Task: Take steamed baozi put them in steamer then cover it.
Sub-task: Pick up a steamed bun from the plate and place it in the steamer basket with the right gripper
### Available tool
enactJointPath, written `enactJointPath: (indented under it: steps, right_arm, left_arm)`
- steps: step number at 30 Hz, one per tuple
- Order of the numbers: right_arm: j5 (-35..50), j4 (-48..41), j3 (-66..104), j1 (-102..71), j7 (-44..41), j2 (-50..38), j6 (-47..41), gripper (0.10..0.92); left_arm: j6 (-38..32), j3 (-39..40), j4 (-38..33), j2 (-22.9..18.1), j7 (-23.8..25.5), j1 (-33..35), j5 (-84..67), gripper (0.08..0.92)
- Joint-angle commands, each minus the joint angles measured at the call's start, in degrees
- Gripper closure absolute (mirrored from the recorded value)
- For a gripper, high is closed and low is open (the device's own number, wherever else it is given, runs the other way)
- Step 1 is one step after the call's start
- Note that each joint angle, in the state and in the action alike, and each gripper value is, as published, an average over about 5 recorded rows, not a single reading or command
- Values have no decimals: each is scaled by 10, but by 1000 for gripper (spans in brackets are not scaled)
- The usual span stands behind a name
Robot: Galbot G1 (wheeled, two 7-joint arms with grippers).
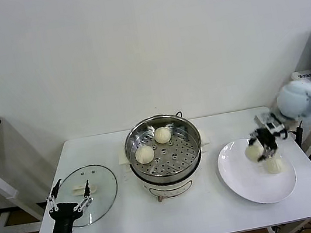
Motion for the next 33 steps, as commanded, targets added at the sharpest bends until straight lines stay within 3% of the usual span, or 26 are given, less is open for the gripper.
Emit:
enactJointPath:
  steps: [1,9,17,33]
  right_arm:
    - [44,14,-152,256,27,90,139,362]
    - [-46,44,-186,286,78,213,269,395]
    - [-115,40,-209,257,104,303,326,397]
    - [-106,73,-228,204,124,348,349,389]
  left_arm:
    - [3,-5,-3,2,2,-1,0,177]
    - [2,-9,3,2,3,-2,0,177]
    - [1,-16,10,3,6,-6,-1,177]
    - [1,-29,36,6,11,-18,-5,177]
